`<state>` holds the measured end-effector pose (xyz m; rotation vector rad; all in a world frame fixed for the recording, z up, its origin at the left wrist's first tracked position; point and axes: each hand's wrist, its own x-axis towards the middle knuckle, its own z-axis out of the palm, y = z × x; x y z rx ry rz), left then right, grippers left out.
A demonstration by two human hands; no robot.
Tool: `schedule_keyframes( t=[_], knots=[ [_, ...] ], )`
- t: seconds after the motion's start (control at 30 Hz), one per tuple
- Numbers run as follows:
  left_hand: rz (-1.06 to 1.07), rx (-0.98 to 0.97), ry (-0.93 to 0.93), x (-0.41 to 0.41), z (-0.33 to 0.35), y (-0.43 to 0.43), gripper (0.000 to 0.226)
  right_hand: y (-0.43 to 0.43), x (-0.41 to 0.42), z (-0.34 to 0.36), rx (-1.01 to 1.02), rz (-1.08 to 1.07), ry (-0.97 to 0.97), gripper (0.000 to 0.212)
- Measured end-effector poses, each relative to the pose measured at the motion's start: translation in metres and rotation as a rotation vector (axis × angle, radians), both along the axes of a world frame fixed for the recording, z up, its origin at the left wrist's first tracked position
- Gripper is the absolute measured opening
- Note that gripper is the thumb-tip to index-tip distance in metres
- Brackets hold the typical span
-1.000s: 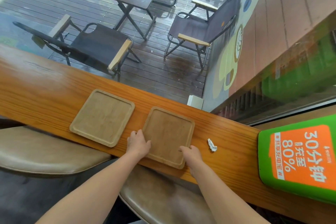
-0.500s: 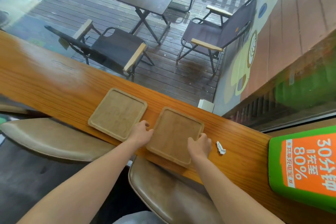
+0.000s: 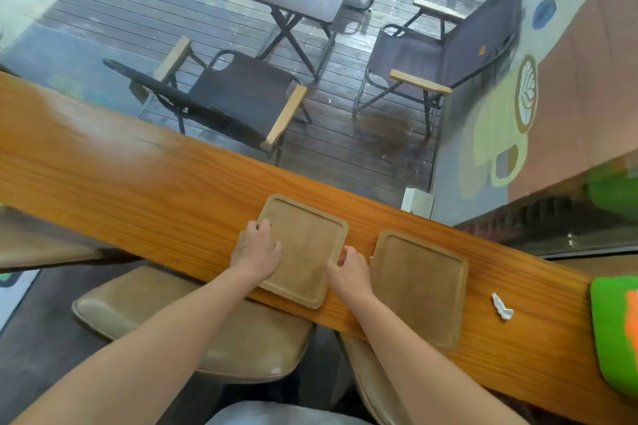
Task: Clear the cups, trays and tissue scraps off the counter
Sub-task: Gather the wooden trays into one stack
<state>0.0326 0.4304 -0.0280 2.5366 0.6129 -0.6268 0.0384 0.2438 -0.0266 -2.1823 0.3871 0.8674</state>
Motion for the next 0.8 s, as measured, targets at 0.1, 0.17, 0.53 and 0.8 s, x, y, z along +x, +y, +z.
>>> schedule_keyframes(
  t=[0.1,0.17,0.53,0.8],
  knots=[
    [0.002,0.013,0.045,-0.002,-0.005,0.028,0.04,0.022,-0.004,-0.004,-0.025,-0.051,0.057,0.053],
    [-0.014,0.014,0.066,0.0,-0.008,0.04,0.04,0.029,-0.006,-0.007,-0.051,-0.092,0.077,0.053],
    [-0.017,-0.026,0.137,0.008,-0.025,0.055,0.051,0.044,-0.011,-0.023,-0.162,-0.115,0.174,0.082],
    [0.069,-0.04,0.139,0.009,-0.027,0.043,0.054,0.053,-0.012,-0.031,-0.144,-0.174,0.213,0.09]
  ],
)
